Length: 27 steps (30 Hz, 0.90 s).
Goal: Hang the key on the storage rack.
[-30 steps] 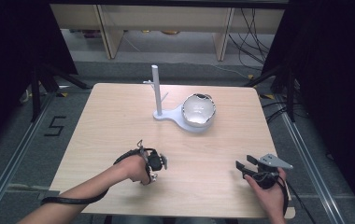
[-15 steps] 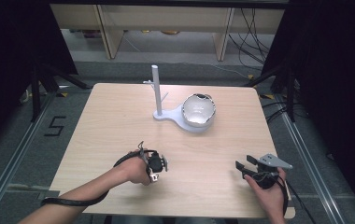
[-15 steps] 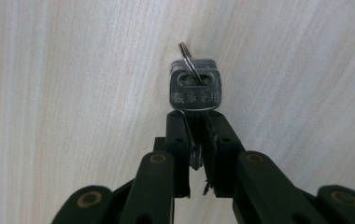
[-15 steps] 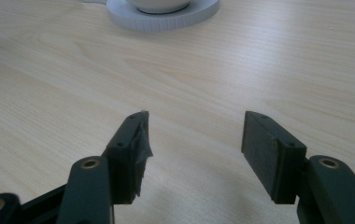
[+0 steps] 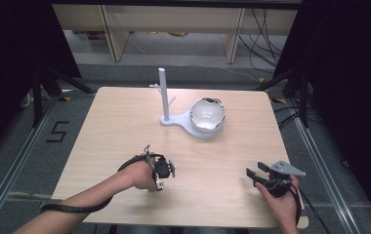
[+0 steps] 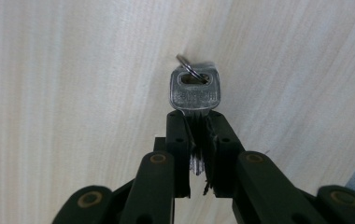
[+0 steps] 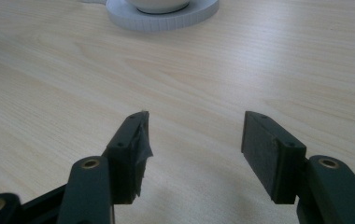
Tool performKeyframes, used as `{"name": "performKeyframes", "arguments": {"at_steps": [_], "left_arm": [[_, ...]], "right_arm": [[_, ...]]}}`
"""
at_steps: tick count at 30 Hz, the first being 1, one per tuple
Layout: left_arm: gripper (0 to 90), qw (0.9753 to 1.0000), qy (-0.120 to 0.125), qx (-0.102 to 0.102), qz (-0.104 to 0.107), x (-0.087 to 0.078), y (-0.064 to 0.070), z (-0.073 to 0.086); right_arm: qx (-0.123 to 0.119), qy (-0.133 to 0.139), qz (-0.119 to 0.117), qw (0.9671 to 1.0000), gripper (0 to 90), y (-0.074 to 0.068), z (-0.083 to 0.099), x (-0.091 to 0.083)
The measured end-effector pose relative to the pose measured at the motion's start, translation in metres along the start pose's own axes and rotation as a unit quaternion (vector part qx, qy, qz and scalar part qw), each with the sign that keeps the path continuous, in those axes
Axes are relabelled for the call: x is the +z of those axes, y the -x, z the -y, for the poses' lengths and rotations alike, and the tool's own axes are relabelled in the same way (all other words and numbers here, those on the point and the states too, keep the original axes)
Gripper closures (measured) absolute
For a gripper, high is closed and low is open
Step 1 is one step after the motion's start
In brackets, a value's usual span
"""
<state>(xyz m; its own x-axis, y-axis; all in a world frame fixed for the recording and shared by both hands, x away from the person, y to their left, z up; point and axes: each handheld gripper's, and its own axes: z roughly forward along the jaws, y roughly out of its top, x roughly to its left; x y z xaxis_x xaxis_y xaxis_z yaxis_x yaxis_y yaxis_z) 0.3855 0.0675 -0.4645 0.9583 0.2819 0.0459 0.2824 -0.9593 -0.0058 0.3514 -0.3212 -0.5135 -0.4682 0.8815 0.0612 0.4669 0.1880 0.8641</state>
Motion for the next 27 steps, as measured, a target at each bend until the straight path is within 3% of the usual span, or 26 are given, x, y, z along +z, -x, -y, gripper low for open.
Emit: {"name": "performKeyframes", "arguments": {"at_steps": [10, 20, 21, 24, 27], "left_arm": [[80.7, 0.9999, 0.002, -0.008, -0.012, -0.025, -0.010, 0.003], [80.7, 0.9987, -0.007, -0.002, -0.050, -0.054, -0.027, 0.001], [80.7, 0.9985, -0.007, -0.005, -0.053, -0.060, -0.032, 0.001], [80.7, 0.9976, -0.006, -0.007, -0.068, -0.065, -0.040, 0.000], [80.7, 0.9969, -0.001, -0.011, -0.077, -0.071, -0.049, -0.002]], "right_arm": [[0.000, 0.000, 0.000, 1.0000, 42.7, 0.000, 0.000, 0.000], [0.000, 0.004, -0.004, 1.0000, 42.8, 0.001, 0.000, 0.000], [0.029, -0.004, -0.003, 0.9996, 42.9, -0.003, 0.001, -0.002], [0.015, 0.001, 0.007, 0.9999, 42.9, -0.001, 0.001, -0.001], [0.020, 0.002, -0.003, 0.9998, 42.9, -0.002, 0.001, -0.002]]}}
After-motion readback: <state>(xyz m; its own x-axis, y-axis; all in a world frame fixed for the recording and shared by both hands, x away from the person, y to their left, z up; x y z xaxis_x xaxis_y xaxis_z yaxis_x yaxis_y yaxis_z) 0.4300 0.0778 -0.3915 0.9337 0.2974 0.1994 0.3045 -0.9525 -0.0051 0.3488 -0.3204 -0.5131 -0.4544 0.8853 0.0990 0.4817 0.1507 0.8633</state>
